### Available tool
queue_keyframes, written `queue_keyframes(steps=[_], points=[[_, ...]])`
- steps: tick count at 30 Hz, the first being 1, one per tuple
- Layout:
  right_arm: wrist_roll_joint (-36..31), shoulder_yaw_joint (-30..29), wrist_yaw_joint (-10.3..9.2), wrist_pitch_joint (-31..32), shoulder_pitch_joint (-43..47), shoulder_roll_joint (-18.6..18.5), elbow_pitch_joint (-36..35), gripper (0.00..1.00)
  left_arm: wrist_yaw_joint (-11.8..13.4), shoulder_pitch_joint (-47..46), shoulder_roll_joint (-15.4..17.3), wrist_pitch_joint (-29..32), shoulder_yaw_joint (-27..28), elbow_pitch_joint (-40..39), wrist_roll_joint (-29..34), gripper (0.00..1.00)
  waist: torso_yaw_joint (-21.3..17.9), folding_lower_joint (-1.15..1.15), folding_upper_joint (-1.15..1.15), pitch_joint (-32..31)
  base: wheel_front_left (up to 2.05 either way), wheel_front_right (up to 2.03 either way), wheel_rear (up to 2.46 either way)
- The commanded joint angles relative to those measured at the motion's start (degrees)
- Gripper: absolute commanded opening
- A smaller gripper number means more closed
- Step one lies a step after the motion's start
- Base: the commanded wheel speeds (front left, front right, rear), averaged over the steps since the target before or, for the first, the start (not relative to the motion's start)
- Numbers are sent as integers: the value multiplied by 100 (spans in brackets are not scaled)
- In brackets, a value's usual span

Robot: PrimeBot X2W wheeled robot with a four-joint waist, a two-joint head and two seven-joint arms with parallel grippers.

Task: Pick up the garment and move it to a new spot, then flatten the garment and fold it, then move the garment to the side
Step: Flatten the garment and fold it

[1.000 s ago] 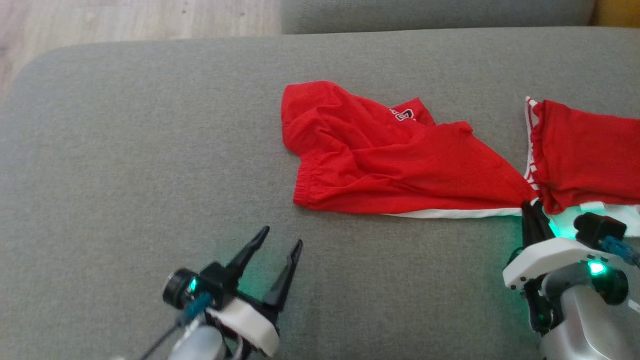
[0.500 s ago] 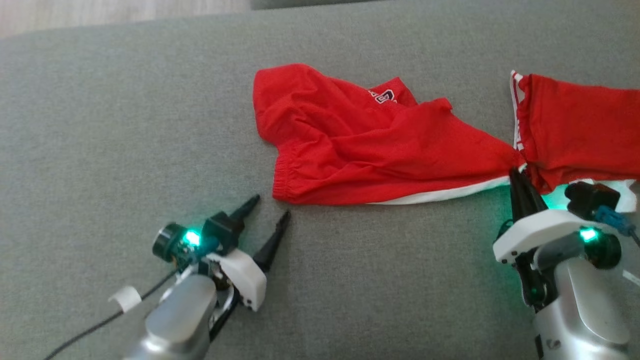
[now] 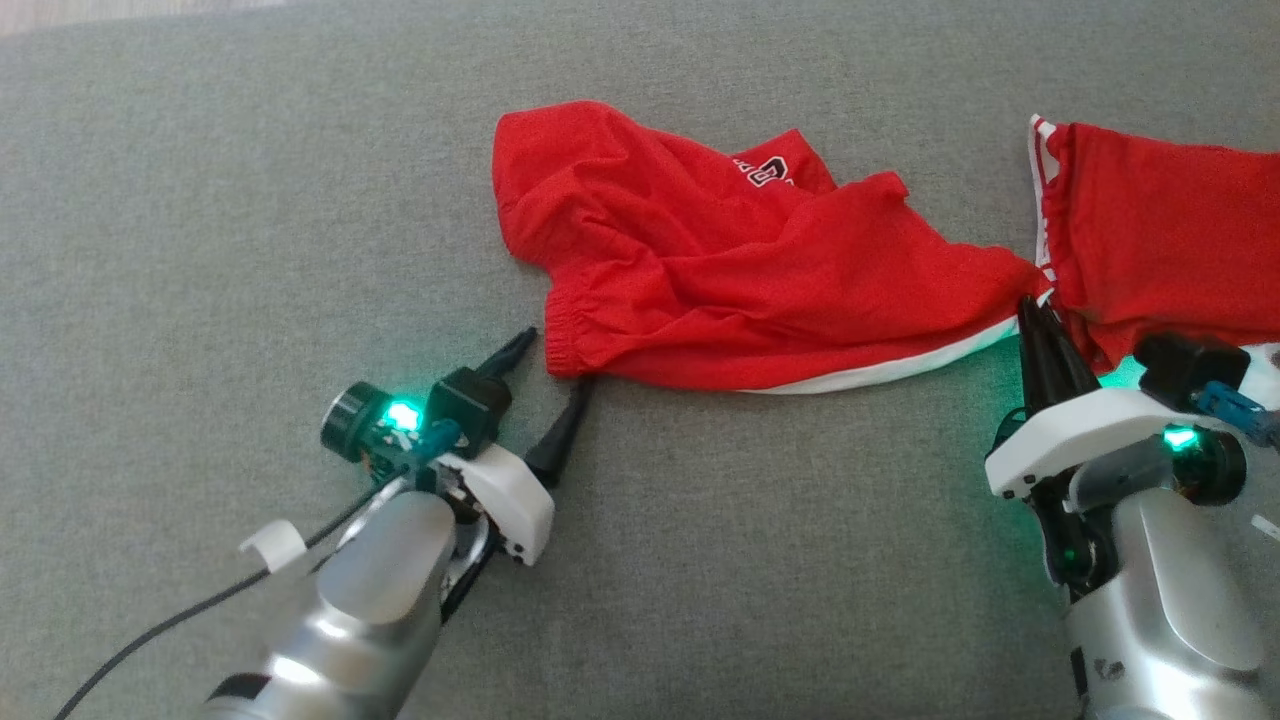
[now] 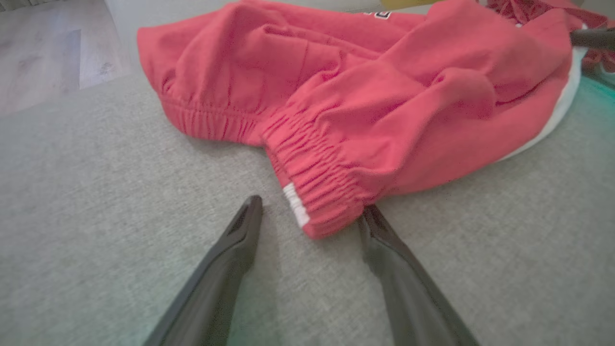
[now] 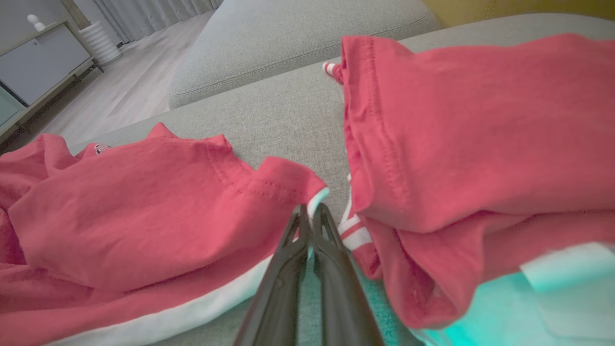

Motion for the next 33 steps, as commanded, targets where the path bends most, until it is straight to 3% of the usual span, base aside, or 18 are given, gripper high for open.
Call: queue_keyframes(steps=[1, 3, 5, 6, 22, 28, 33], points=[[37, 122, -4, 24, -119, -20, -219, 0, 11, -140, 42, -77, 0, -140, -102, 100, 18, -1, 0, -2, 0, 0, 0], [33, 110, -4, 30, -115, -20, -223, 0, 10, -145, 69, -95, -169, -229, -206, 100, 35, -1, 0, -3, 0, 0, 0], [31, 102, -4, 35, -115, -20, -225, 0, 10, -157, 120, -107, -322, -331, -311, 43, 47, -1, 0, -4, 0, 0, 0], [31, 95, -4, 37, -116, -20, -224, 0, 10, -172, 176, -114, -449, -449, -415, 0, 54, -1, 0, -8, 0, 0, 0], [17, 5, -4, -23, -118, -20, -91, 0, 9, 174, 803, -119, -467, -1439, -545, 0, 260, -1, 0, -440, 0, 0, 0], [33, 152, -4, -30, -231, -20, -282, 0, 9, 190, 1189, -76, -838, -1692, -741, 0, 359, -1, 0, -771, 0, 0, 0], [143, 315, -4, -123, -460, -20, -672, 0, 9, -90, 1735, 396, -1422, -2267, -1163, 0, 423, -1, 0, -1042, 0, 0, 0]])
